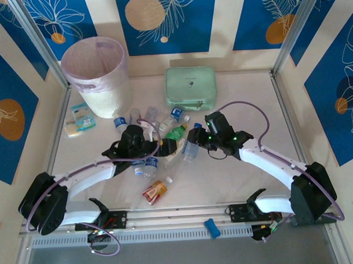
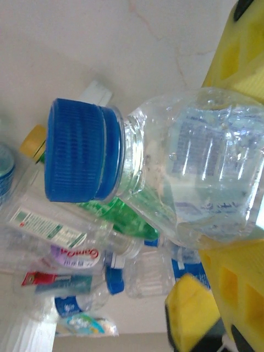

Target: Put the plastic bottles in the bin

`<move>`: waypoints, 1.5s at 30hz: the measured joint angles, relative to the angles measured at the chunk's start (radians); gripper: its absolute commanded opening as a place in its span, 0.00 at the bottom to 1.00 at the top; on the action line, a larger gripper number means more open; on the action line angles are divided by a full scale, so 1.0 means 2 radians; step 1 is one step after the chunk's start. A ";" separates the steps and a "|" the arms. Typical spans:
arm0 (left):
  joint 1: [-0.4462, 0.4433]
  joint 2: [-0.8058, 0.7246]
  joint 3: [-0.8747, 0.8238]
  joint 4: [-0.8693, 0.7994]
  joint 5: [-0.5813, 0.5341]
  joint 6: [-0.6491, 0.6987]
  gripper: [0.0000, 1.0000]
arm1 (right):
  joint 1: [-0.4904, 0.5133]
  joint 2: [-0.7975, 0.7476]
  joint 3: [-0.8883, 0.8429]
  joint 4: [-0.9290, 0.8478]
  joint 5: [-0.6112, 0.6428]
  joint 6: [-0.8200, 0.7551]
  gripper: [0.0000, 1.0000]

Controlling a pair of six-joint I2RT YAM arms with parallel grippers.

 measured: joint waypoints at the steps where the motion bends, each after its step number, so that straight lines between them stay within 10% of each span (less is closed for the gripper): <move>1: -0.006 0.007 0.000 0.006 0.007 -0.001 1.00 | -0.002 0.000 0.003 0.002 -0.005 -0.003 0.47; 12: -0.038 0.079 0.022 0.044 0.042 -0.003 0.98 | -0.009 0.000 0.005 0.012 -0.055 -0.008 0.46; 30: -0.046 0.130 0.045 0.094 0.074 -0.033 0.54 | -0.010 0.002 0.004 0.038 -0.072 -0.006 0.47; 38: -0.047 0.123 0.045 0.083 0.058 -0.024 0.50 | -0.014 0.001 0.004 0.038 -0.069 -0.001 0.77; 45: -0.043 0.070 0.047 0.000 0.006 0.025 0.49 | -0.031 -0.018 0.003 0.041 -0.064 0.013 0.84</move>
